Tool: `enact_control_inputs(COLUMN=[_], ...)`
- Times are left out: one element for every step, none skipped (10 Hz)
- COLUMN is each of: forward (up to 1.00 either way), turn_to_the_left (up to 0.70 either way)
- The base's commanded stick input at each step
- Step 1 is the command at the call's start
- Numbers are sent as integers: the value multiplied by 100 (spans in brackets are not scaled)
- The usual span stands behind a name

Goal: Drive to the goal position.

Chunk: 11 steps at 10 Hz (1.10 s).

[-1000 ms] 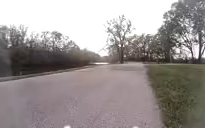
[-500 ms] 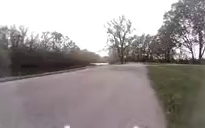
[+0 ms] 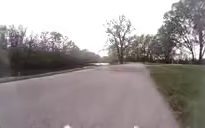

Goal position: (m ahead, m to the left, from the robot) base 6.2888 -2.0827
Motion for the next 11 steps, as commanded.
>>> enact_control_inputs(forward=[0,0,0,0,0,0,0,0,0,0,0], turn_to_the_left=[0,0,0,0,0,0,-6,-26,-89,-100,-100])
